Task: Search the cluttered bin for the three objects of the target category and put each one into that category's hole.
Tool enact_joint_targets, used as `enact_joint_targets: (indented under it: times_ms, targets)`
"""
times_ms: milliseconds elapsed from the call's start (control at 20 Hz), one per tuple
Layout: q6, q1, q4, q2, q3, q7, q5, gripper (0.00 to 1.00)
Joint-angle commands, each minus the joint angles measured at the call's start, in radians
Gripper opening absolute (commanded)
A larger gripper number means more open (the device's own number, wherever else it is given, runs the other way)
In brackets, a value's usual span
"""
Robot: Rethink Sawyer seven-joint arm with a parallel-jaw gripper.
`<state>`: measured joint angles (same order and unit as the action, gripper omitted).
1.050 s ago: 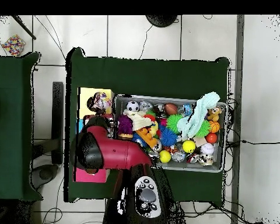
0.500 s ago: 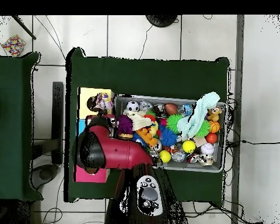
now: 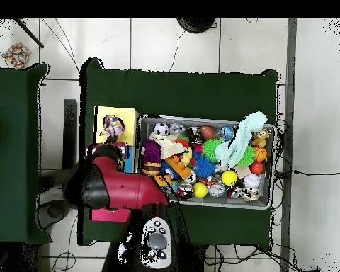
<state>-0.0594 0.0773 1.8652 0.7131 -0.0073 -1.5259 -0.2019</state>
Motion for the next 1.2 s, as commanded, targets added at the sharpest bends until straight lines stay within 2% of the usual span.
enact_joint_targets:
  times_ms: [50,300,700,1050,1200]
  targets:
    - [0.001,0.028,-0.075,-0.061,-0.027,-0.228,-0.081,0.0]
    - [-0.027,-0.012,-0.091,-0.081,0.001,-0.197,-0.04,0.0]
    - [-0.025,-0.037,-0.123,-0.115,-0.034,-0.146,0.007,0.0]
    - [-0.053,-0.054,-0.126,-0.134,-0.03,-0.161,0.015,0.0]
    - [-0.047,-0.08,-0.133,-0.186,-0.001,-0.171,0.009,0.0]
